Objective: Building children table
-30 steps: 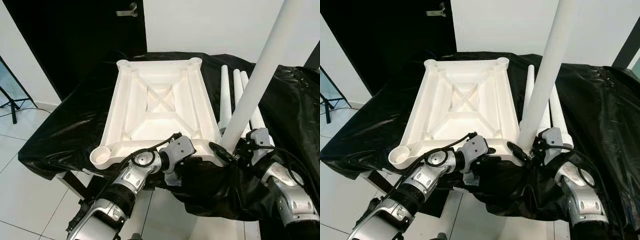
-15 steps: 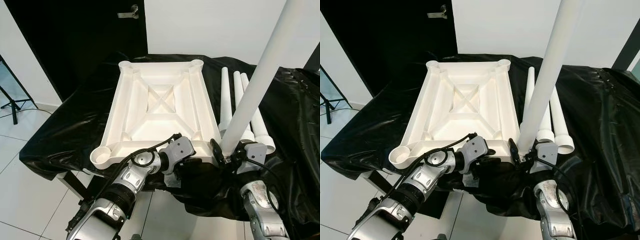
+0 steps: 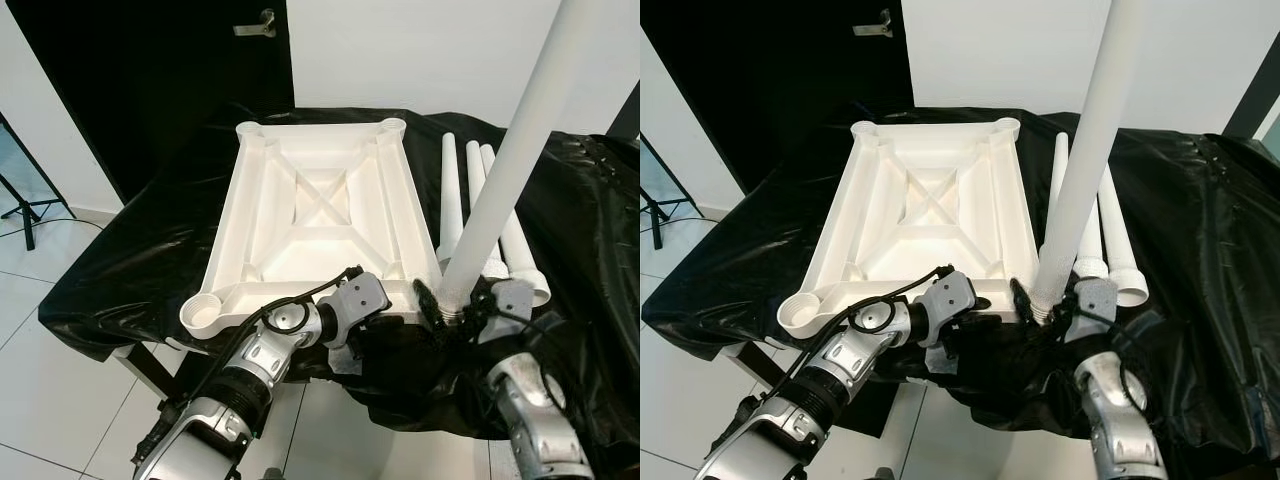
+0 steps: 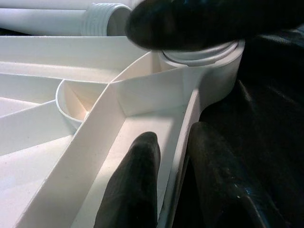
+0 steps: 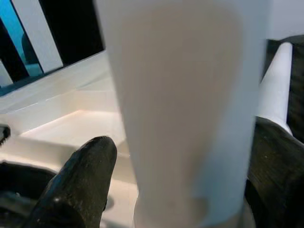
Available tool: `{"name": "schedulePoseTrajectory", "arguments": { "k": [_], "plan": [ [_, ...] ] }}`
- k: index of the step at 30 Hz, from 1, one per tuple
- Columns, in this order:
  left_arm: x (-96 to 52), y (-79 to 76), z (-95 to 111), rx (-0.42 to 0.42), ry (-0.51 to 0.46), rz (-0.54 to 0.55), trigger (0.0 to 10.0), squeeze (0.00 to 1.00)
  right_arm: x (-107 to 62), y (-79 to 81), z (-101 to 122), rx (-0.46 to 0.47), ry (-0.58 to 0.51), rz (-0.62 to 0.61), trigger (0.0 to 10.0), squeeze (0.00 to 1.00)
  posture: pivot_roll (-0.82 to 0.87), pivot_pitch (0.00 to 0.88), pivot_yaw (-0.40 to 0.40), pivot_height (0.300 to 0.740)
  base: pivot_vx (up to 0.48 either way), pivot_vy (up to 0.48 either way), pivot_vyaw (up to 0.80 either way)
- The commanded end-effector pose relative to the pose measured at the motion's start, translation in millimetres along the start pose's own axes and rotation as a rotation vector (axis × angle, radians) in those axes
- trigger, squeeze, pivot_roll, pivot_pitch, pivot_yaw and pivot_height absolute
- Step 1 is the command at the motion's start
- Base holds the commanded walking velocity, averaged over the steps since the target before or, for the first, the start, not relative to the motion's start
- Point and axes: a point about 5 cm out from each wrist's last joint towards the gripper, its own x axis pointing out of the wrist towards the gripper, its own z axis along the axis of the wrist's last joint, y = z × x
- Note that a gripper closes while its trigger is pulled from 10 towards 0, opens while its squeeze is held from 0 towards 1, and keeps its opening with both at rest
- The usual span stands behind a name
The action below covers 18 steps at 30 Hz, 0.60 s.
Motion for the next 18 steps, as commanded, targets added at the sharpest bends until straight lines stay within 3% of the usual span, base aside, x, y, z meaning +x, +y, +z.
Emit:
{"name": "schedulePoseTrajectory", "arguments": {
  "k": [1,4,6,7,8,9,10,11,18],
  "plan": [
    [0.9,-14.6,-25.1,-0.057,0.110,-0.052,10.0,0.00,1.6,2.8,2.3,0.010,-0.002,0.047,10.0,0.00,0.18,0.000,0.000,0.740,0.000,0.000,0.00],
    [2.0,-15.1,-24.5,-0.058,0.107,-0.051,10.0,0.00,2.1,-2.5,8.8,-0.007,0.025,0.199,10.0,0.00,0.18,0.000,-0.007,0.740,0.000,0.000,0.00],
    [2.0,-15.1,-24.5,-0.058,0.107,-0.051,10.0,0.00,2.1,-2.5,8.8,-0.007,0.025,0.199,10.0,0.00,0.18,0.000,-0.007,0.740,0.000,0.000,0.00],
    [2.2,-15.2,-24.4,-0.059,0.106,-0.049,10.0,0.00,0.8,-2.4,7.4,0.020,0.066,0.274,10.0,0.00,0.18,0.000,-0.007,0.740,0.000,0.000,0.00],
    [2.2,-15.2,-24.4,-0.059,0.106,-0.049,10.0,0.00,0.8,-2.4,7.4,0.020,0.066,0.274,10.0,0.00,0.18,0.000,-0.007,0.740,0.000,0.000,0.00],
    [2.3,-15.1,-24.3,-0.062,0.105,-0.047,10.0,0.00,-1.5,-1.9,6.7,0.059,0.097,0.340,2.0,0.00,0.18,0.000,-0.009,0.740,0.000,0.000,0.00],
    [2.3,-15.1,-24.3,-0.062,0.105,-0.047,10.0,0.00,-1.5,-1.9,6.7,0.059,0.097,0.340,2.0,0.00,0.18,0.000,-0.009,0.740,0.000,0.000,0.00],
    [2.2,-15.0,-24.3,-0.063,0.104,-0.044,10.0,0.00,-3.1,-1.9,6.1,0.092,0.119,0.383,0.0,0.00,0.18,0.000,-0.010,0.740,0.000,0.000,0.00],
    [0.6,-13.9,-24.6,-0.062,0.105,-0.038,10.0,0.00,-4.0,-4.2,-0.6,0.136,0.157,0.395,0.0,0.00,0.19,0.000,-0.008,0.740,0.000,0.000,0.00]
  ]
}}
